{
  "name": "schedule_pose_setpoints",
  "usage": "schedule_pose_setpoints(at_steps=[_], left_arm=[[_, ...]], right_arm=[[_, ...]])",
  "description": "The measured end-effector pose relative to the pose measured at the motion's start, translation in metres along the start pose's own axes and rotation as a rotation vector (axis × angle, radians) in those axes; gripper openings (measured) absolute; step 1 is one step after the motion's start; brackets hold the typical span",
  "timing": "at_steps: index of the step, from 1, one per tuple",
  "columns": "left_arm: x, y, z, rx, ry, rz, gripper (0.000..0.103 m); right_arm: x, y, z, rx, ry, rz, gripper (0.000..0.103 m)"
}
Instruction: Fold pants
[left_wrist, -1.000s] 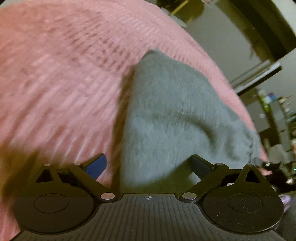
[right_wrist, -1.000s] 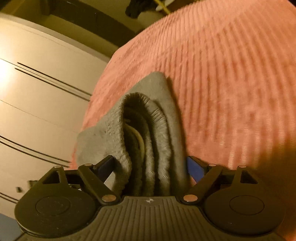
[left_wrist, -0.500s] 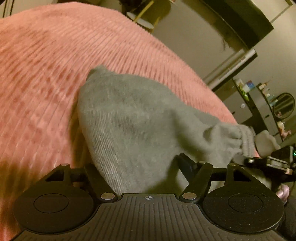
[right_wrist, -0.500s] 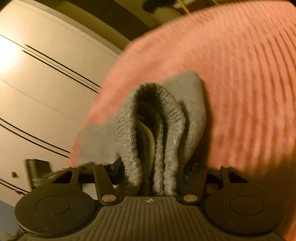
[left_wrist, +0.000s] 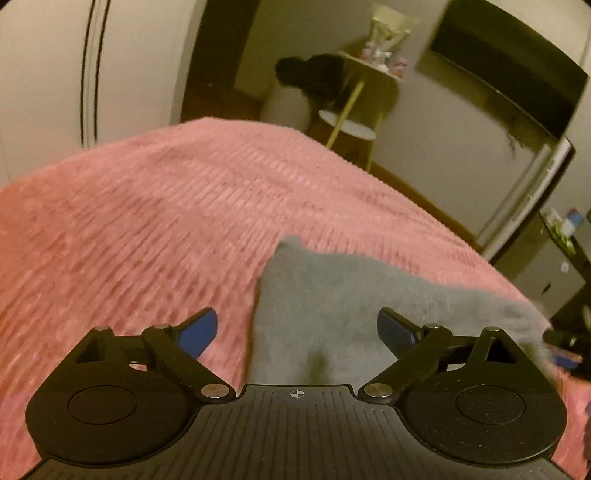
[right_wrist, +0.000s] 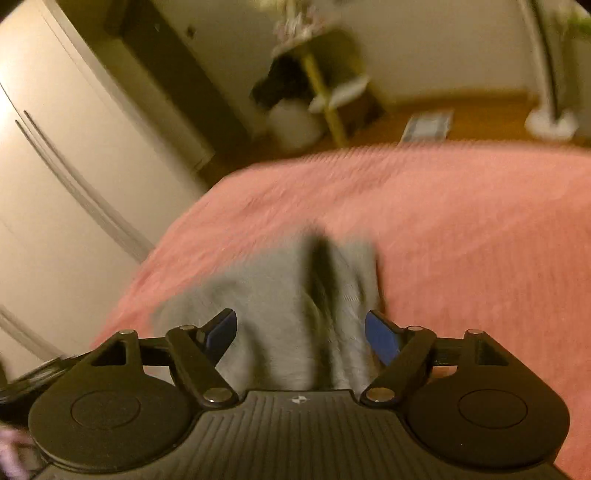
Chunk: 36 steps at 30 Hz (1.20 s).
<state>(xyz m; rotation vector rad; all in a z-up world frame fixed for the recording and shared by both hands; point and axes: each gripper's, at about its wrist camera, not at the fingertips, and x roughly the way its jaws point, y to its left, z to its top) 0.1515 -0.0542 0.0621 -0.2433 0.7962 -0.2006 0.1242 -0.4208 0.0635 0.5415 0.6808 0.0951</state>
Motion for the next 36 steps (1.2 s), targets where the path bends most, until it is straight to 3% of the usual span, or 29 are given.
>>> schedule_pose_setpoints(at_steps=[3,6,8,12,15,19,23,26,28,31,33,36], left_arm=[[-0.006,-0.010,-0.024,-0.023,0.007,0.031,0.098],[-0.001,-0.015,-0.051,-0.040,0.047,0.043,0.099],[0.010,-0.019,-0.066,-0.044,0.108,0.077,0.099],[0.014,-0.018,-0.087,-0.075,0.136,0.084,0.100],[0.013,-0.025,-0.092,0.006,0.122,0.116,0.102],[0.020,-0.040,-0.101,0.163,0.082,0.173,0.103],[0.005,-0.035,-0.096,0.091,0.070,0.172,0.103],[-0.014,-0.043,-0.076,0.108,-0.034,0.190,0.103],[-0.014,-0.049,-0.058,0.133,-0.069,0.182,0.103],[0.006,-0.052,-0.033,0.130,-0.089,0.213,0.103],[0.027,-0.054,-0.020,0.145,-0.093,0.271,0.103],[0.057,-0.056,-0.010,0.205,-0.080,0.324,0.103]], right_arm=[[-0.026,0.014,-0.019,-0.068,-0.064,0.034,0.076],[-0.033,0.046,-0.039,-0.181,-0.107,0.051,0.056],[-0.021,0.058,-0.044,-0.215,-0.075,0.057,0.038],[-0.002,0.063,-0.066,-0.275,-0.020,-0.026,0.030],[0.013,0.047,-0.081,-0.288,0.046,-0.086,0.000],[0.010,0.024,-0.086,-0.247,0.044,-0.035,0.000],[0.004,0.044,-0.074,-0.263,0.063,-0.084,0.003],[-0.002,0.060,-0.063,-0.288,0.004,-0.085,0.017],[0.003,0.070,-0.054,-0.292,-0.013,-0.102,0.018],[0.026,0.086,-0.043,-0.355,-0.031,-0.154,0.018],[0.043,0.091,-0.038,-0.380,-0.030,-0.191,0.018],[0.072,0.081,-0.036,-0.401,0.018,-0.243,0.015]])
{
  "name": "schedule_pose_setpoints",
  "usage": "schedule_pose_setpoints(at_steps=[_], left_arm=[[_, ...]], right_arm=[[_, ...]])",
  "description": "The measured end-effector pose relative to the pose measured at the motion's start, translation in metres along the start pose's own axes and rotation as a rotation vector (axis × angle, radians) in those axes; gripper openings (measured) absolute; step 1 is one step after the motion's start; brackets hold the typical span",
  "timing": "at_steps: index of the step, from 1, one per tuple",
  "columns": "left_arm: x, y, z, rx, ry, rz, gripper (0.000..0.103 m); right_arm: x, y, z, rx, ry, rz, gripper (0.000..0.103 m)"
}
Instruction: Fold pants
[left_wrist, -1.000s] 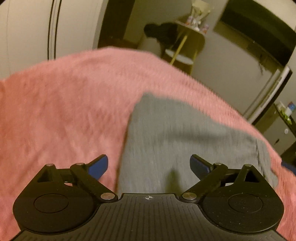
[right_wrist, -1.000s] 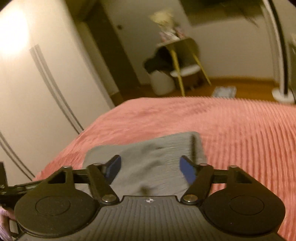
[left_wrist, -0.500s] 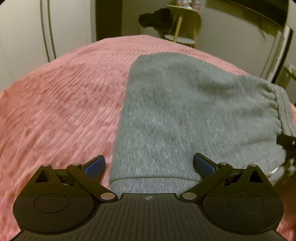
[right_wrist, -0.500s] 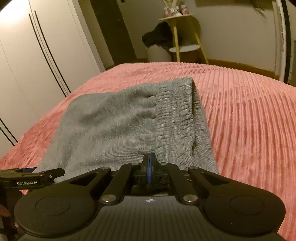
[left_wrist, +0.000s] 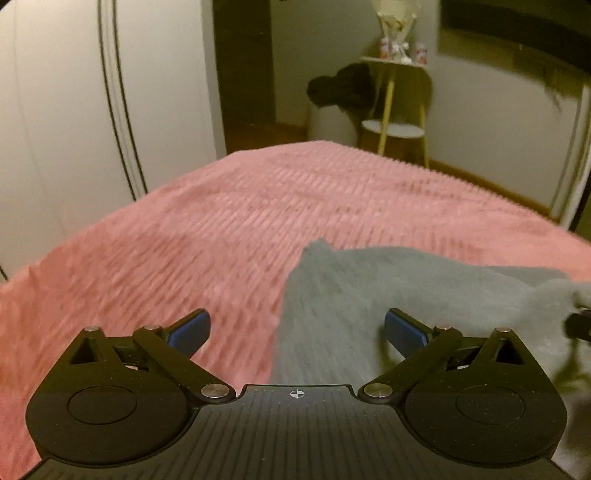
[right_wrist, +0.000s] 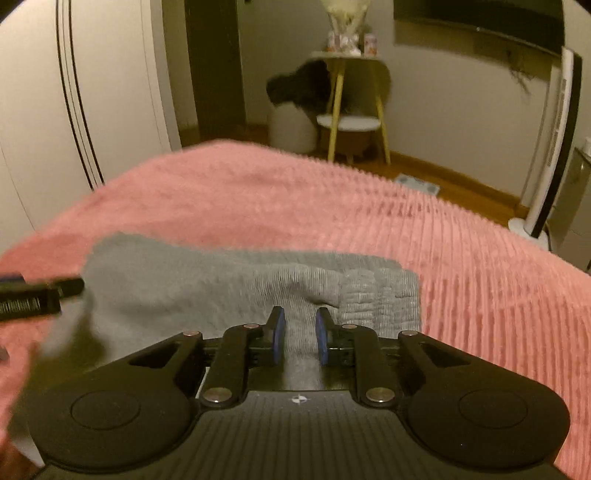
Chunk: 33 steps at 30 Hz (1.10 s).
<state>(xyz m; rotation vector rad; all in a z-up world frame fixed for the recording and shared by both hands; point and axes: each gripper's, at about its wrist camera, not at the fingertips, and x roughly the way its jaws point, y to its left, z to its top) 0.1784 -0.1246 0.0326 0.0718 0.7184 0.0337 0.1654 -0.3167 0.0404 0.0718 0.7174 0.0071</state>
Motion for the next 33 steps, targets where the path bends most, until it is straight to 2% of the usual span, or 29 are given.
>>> schedule_pose_setpoints(at_steps=[4,7,9,11,12,13,15,17,21,23,25,29,33], left_arm=[[0.040,-0.003,-0.016,0.085,0.119,0.058,0.103],[0.032,0.008,-0.019,0.040,0.137,0.057,0.103],[0.019,0.014,-0.017,0.022,0.162,0.051,0.103],[0.001,0.017,-0.020,0.015,0.168,0.033,0.103],[-0.011,0.018,-0.025,0.010,0.166,0.014,0.103],[-0.023,0.019,-0.031,0.003,0.160,-0.003,0.103],[-0.047,0.019,-0.046,-0.008,0.159,-0.045,0.103],[-0.069,0.016,-0.063,-0.020,0.166,-0.082,0.103],[-0.107,0.010,-0.093,-0.029,0.154,-0.113,0.103],[-0.123,0.008,-0.104,-0.036,0.156,-0.132,0.103],[-0.136,0.006,-0.114,-0.012,0.154,-0.149,0.103],[-0.164,-0.001,-0.122,0.048,0.128,-0.136,0.103],[-0.182,0.005,-0.119,0.034,0.098,-0.147,0.103]], right_arm=[[0.012,0.001,-0.012,-0.097,0.005,-0.003,0.013],[0.008,0.001,-0.009,-0.079,0.020,0.008,0.014],[-0.004,0.000,-0.005,-0.040,0.022,0.020,0.020],[-0.024,0.003,-0.009,-0.023,0.002,0.037,0.049],[-0.039,0.005,-0.015,-0.021,-0.018,0.056,0.061],[-0.053,0.008,-0.023,-0.031,-0.043,0.063,0.078],[-0.078,0.015,-0.042,-0.081,-0.084,0.074,0.080],[-0.101,0.018,-0.064,-0.097,-0.080,0.077,0.083],[-0.134,0.012,-0.101,-0.021,-0.049,0.079,0.089],[-0.146,0.010,-0.120,0.010,-0.031,0.072,0.099],[-0.154,0.011,-0.136,0.015,-0.010,0.066,0.099],[-0.160,0.017,-0.152,0.028,0.030,0.046,0.099],[-0.163,0.018,-0.153,0.083,0.024,0.062,0.099]])
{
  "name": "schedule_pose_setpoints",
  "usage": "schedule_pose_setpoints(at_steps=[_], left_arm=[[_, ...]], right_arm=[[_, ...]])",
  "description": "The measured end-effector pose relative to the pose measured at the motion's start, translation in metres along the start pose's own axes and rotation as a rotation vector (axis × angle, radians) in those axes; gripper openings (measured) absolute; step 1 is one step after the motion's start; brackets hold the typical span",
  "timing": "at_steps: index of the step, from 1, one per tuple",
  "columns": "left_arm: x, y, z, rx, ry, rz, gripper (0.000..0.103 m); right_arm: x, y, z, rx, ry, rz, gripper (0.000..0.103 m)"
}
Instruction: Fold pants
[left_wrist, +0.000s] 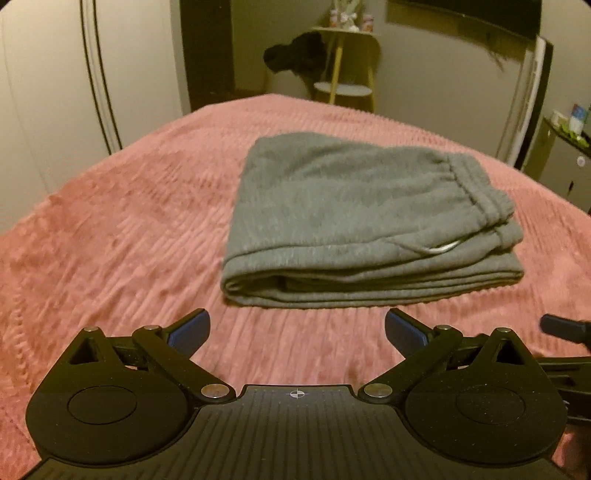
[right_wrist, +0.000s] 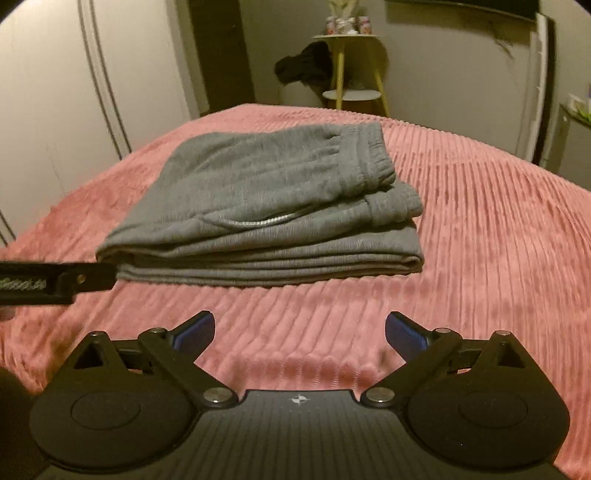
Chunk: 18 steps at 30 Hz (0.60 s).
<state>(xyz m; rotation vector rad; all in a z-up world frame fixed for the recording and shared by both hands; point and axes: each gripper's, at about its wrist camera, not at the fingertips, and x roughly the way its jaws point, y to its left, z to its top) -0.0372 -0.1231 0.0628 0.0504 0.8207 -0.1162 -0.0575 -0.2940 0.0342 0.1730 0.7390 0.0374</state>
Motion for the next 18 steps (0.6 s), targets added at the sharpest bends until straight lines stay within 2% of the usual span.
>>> schedule_pose_setpoints(at_steps=[3,6,10,18], left_arm=[[-0.006,0.003,-0.001,-0.007,-0.008,0.018,0.103],[0.000,0.008,-0.004,-0.041,0.019,0.015,0.103],[0.021,0.014,-0.015,-0.104,0.033,0.010,0.103],[0.044,0.008,-0.022,-0.061,0.050,0.047,0.103]], right_arm=[[0.001,0.005,-0.003,-0.019,-0.004,-0.030,0.099],[0.008,0.012,-0.004,-0.069,0.027,-0.052,0.099],[0.009,0.018,0.000,-0.091,-0.012,-0.071,0.099],[0.019,0.020,0.008,-0.054,-0.048,-0.079,0.099]])
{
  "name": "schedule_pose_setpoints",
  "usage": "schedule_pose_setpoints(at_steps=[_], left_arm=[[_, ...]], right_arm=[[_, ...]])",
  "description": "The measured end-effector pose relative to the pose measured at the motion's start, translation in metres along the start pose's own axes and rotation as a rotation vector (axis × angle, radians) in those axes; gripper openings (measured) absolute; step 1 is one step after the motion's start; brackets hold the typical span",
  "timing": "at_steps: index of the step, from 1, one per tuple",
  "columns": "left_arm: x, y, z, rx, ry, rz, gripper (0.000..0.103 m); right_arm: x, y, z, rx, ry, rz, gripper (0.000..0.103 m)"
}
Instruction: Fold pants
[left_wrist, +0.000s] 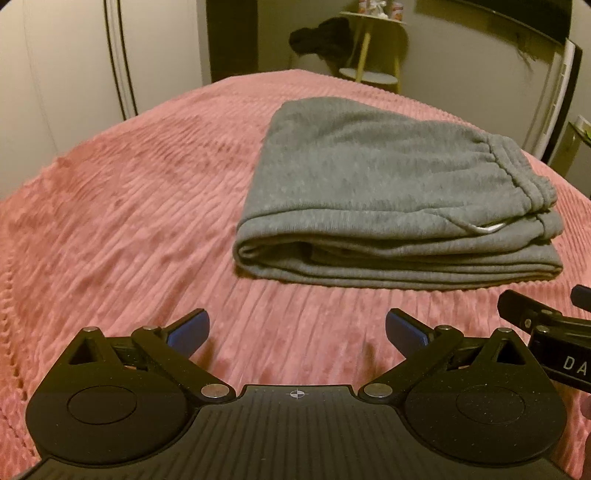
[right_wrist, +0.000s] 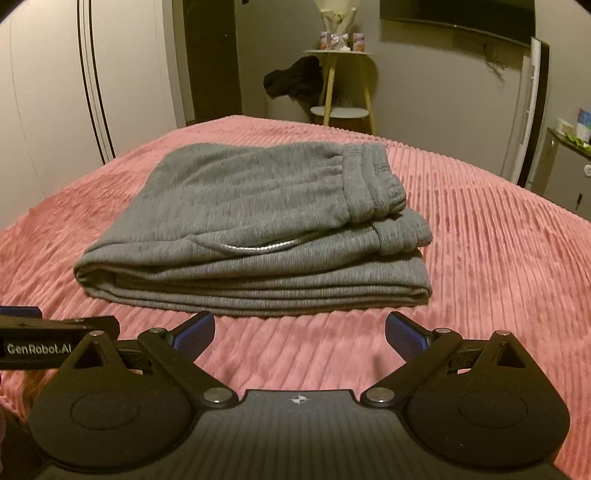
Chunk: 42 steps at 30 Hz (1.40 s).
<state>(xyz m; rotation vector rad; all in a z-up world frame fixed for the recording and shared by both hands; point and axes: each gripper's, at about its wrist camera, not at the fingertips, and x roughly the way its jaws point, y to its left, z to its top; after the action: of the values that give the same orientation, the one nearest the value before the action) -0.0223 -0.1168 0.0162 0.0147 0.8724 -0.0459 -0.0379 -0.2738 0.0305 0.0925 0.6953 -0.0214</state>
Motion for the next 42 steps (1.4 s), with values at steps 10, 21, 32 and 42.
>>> schedule_pose_setpoints(at_steps=[10,21,32,42], left_arm=[[0.005,-0.007,-0.003,0.031,0.005,0.002,0.103],[0.003,-0.010,-0.003,0.039,0.000,-0.007,0.103],[0.003,-0.013,-0.005,0.055,-0.006,-0.018,0.103],[0.003,-0.014,-0.005,0.056,-0.006,-0.038,0.103]], right_arm=[[0.001,0.001,-0.007,-0.054,0.000,-0.001,0.099],[-0.005,-0.004,-0.011,-0.039,0.015,0.010,0.099],[-0.004,-0.006,-0.011,-0.031,0.021,0.001,0.099],[-0.003,-0.006,-0.012,-0.035,0.025,-0.002,0.099]])
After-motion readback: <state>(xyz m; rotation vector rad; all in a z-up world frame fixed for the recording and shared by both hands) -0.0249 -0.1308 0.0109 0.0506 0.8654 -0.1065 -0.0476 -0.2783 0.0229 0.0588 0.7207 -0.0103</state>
